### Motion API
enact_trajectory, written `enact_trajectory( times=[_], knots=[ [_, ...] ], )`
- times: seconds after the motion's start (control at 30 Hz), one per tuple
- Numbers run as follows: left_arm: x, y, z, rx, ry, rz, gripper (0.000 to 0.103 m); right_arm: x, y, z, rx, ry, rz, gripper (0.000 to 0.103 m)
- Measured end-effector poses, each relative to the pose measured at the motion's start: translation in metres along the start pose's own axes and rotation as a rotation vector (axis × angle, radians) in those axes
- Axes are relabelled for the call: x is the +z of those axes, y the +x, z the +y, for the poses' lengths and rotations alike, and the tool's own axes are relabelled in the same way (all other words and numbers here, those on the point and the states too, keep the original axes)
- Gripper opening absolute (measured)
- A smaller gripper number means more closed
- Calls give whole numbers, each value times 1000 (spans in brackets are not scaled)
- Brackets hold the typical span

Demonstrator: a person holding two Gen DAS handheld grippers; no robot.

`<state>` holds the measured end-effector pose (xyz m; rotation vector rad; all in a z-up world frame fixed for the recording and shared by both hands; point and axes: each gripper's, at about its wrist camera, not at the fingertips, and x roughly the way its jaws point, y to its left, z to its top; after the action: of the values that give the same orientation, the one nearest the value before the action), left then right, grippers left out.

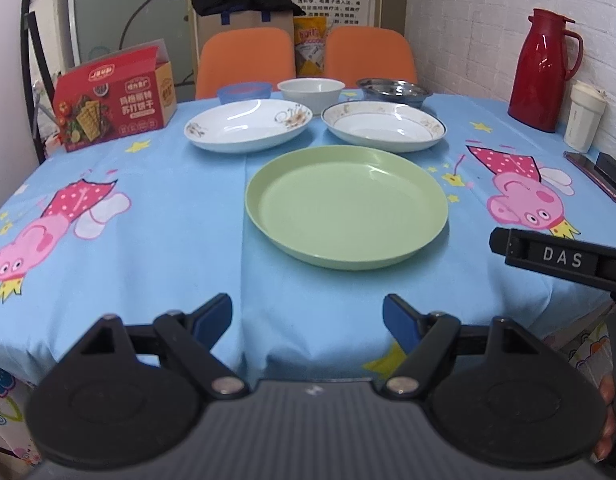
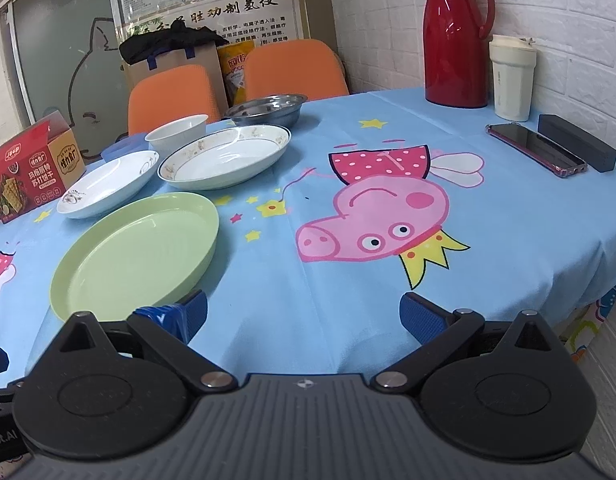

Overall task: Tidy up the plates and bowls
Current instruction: 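Move the left tool toward the light-green plastic plate's rim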

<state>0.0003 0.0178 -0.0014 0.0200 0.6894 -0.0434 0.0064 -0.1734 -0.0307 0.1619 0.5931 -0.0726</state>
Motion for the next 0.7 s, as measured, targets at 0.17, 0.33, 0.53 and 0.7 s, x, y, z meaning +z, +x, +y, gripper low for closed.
enact_trajectory(
  times=[0.17, 0.33, 0.53, 0.7],
  knots=[
    [0, -6, 0, 2, -3, -17, 78, 1, -5, 2, 3, -7, -14, 90],
    [0, -5, 3, 1, -10, -18, 78, 2, -6, 3, 3, -14, -19, 90],
    [3, 0, 11, 6, -30, -6, 78, 2, -2, 2, -3, -8, -11, 90],
    [6, 4, 19, 18, -55, -4, 78, 2, 1, 4, 1, -10, -4, 90]
  ],
)
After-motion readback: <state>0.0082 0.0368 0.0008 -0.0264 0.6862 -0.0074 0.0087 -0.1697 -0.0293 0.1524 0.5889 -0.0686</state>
